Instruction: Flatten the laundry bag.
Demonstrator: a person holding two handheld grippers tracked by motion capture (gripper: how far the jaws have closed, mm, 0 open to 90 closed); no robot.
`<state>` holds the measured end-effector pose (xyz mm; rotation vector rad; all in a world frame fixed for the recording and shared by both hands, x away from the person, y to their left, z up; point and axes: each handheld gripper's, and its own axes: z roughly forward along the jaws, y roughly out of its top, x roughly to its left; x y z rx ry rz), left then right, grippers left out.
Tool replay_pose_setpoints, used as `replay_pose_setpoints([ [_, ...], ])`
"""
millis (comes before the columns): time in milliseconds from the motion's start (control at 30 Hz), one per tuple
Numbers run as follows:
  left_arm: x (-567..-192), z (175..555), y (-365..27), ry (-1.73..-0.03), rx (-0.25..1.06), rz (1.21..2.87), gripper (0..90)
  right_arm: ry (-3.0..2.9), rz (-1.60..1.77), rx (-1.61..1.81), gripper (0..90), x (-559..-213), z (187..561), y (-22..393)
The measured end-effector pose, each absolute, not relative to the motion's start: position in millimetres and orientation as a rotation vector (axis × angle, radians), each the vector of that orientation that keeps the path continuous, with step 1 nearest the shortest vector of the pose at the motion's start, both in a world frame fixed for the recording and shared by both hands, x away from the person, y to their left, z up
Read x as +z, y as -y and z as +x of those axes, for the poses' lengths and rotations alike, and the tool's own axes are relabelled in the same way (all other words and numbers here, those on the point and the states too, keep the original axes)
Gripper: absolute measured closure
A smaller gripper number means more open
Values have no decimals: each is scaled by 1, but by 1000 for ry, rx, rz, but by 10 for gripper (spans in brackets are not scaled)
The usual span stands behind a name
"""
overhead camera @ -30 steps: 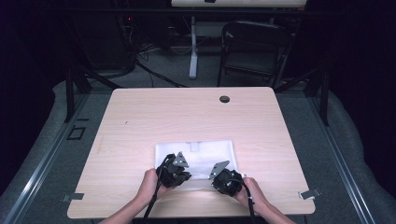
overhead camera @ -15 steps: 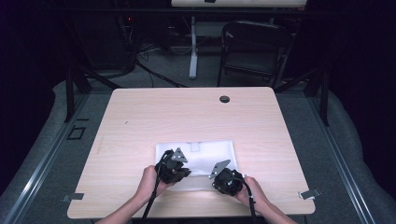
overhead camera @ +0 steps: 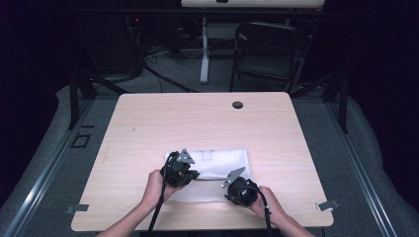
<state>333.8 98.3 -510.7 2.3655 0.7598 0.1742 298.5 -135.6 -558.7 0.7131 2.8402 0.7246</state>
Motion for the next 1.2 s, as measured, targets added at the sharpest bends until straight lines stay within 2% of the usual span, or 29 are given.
replay_pose_setpoints([
  [767,-468,360,-93,-747,272,2345,880,-2836,701,701,900,-558,297,134],
  [1200,-443,383,-92,-792,402,2335,882,-2840,710,731,900,-559,297,135],
])
